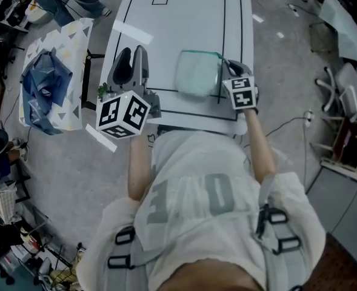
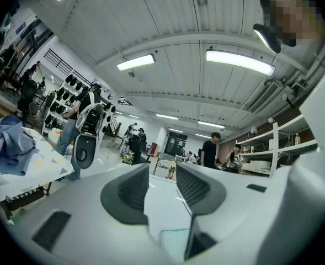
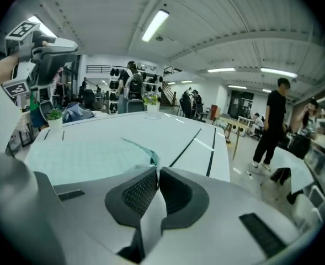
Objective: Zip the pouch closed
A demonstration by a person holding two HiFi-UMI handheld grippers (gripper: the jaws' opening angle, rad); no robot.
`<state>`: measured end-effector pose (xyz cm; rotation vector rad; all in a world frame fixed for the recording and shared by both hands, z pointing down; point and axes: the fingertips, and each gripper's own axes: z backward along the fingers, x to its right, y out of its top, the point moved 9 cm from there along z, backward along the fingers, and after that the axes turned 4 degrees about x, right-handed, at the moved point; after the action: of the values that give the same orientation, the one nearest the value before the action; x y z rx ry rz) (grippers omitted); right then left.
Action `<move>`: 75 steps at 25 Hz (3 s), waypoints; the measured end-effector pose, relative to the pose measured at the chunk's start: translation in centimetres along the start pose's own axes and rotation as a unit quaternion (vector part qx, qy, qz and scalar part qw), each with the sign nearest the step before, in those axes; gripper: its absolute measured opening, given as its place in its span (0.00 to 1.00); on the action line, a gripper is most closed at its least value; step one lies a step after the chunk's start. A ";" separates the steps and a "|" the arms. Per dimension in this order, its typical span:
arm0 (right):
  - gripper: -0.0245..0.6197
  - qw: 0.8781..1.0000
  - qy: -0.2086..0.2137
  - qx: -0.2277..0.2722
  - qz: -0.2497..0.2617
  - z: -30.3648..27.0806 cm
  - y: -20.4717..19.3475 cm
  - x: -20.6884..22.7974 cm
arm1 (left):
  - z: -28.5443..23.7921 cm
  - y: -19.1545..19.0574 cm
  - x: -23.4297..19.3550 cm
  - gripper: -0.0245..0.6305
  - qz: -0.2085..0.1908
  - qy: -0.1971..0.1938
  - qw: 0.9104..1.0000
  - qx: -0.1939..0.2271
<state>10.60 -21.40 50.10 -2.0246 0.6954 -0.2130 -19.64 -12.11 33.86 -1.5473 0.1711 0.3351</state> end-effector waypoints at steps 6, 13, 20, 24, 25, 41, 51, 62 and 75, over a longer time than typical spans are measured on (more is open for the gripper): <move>0.07 0.998 -0.025 -0.043 -0.027 0.0 -1.5 -0.3 | -0.9 0.0 0.1 0.25 0.000 -0.010 1.000 -0.007; 0.22 0.996 -0.025 -0.072 -0.042 0.1 -1.8 -0.5 | -1.6 -0.3 0.4 0.25 -0.001 -0.019 1.000 -0.015; 0.30 0.994 -0.037 -0.082 -0.061 -0.1 -1.7 0.2 | -2.1 -0.7 0.1 0.25 0.005 -0.020 1.000 -0.021; 0.30 0.994 -0.050 -0.066 -0.069 0.2 -0.6 0.8 | -2.2 -0.8 0.1 0.25 0.006 -0.021 1.000 -0.022; 0.30 0.994 -0.053 -0.058 -0.070 0.4 -0.1 1.0 | -2.2 -0.8 0.1 0.25 0.006 -0.021 1.000 -0.021; 0.10 0.960 -0.128 0.239 -0.075 8.8 12.8 1.4 | -2.8 0.7 2.9 0.25 -0.099 -0.031 0.995 0.008; 0.05 0.949 -0.100 0.295 -0.044 12.1 13.5 -1.9 | -2.1 1.0 5.7 0.05 -0.182 -0.027 0.982 0.039; 0.05 0.953 -0.069 0.292 -0.033 11.9 13.2 -3.4 | -1.8 0.2 6.1 0.05 -0.175 -0.031 0.984 0.026; 0.05 0.956 -0.077 0.279 -0.045 11.2 13.1 -2.8 | -2.2 0.4 5.0 0.05 -0.169 -0.021 0.985 0.016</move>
<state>7.85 -16.59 33.53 -1.5106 0.3877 -0.2676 -14.83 -13.74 31.84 -1.5054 -0.1190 0.0957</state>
